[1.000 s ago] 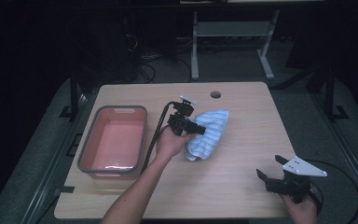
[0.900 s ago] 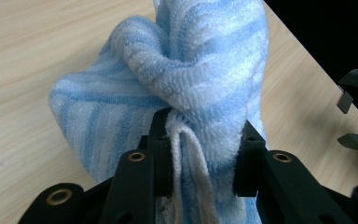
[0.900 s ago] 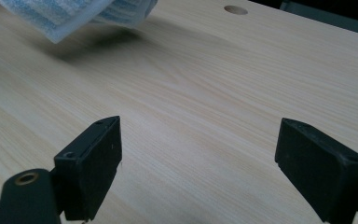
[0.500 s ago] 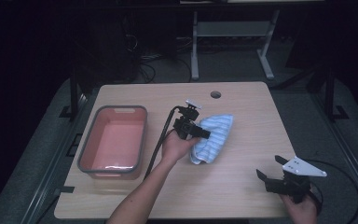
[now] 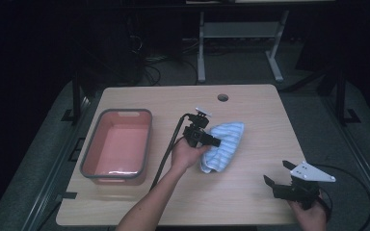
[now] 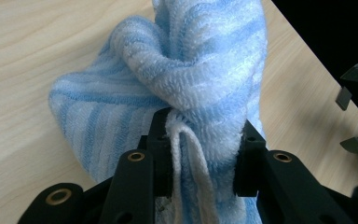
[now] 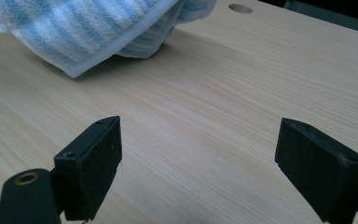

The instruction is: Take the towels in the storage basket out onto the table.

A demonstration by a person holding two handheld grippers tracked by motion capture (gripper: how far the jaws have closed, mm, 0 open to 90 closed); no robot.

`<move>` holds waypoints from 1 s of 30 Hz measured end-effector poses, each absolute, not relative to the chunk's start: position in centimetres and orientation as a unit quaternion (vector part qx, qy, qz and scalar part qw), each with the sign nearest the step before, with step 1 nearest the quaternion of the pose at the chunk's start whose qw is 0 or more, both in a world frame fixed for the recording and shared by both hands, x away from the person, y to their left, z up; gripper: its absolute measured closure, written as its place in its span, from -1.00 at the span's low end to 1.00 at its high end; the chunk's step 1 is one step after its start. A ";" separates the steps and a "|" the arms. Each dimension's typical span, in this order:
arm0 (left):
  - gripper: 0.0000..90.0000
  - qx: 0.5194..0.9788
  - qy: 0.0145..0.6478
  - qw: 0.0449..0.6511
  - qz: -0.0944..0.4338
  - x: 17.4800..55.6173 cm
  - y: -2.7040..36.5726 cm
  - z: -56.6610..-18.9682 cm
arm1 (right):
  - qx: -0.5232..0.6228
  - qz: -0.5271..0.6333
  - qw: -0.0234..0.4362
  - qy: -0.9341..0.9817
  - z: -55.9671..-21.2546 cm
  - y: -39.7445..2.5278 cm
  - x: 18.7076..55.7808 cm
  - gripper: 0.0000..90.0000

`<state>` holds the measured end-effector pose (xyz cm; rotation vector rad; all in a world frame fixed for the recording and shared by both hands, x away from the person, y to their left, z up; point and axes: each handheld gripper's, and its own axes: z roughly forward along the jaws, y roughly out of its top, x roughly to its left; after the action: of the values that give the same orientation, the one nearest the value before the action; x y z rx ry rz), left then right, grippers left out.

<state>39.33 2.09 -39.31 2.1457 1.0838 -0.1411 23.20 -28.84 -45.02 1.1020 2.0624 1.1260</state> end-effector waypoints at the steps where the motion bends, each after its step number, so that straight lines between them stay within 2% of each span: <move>1: 0.46 0.831 0.422 0.359 -0.054 39.3 2.0 -39.4 | 0.410 0.417 0.269 0.765 -45.0 -28.8 23.2 -0.68; 16: 0.39 0.826 0.432 0.355 -0.071 39.6 1.4 -41.4 | 0.407 0.415 0.267 0.768 -45.2 -28.7 23.3 -0.68; 24: 0.28 0.827 0.434 0.350 -0.071 39.6 1.3 -41.8 | 0.409 0.417 0.265 0.767 -45.2 -28.9 23.3 -0.68; 30: 0.09 0.825 0.438 0.351 -0.068 39.5 1.5 -41.7 | 0.407 0.412 0.266 0.770 -45.3 -28.7 23.3 -0.69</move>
<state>39.55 1.46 -41.75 2.1353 1.1329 -0.1767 23.27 -28.71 -45.26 1.0994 2.0806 1.1130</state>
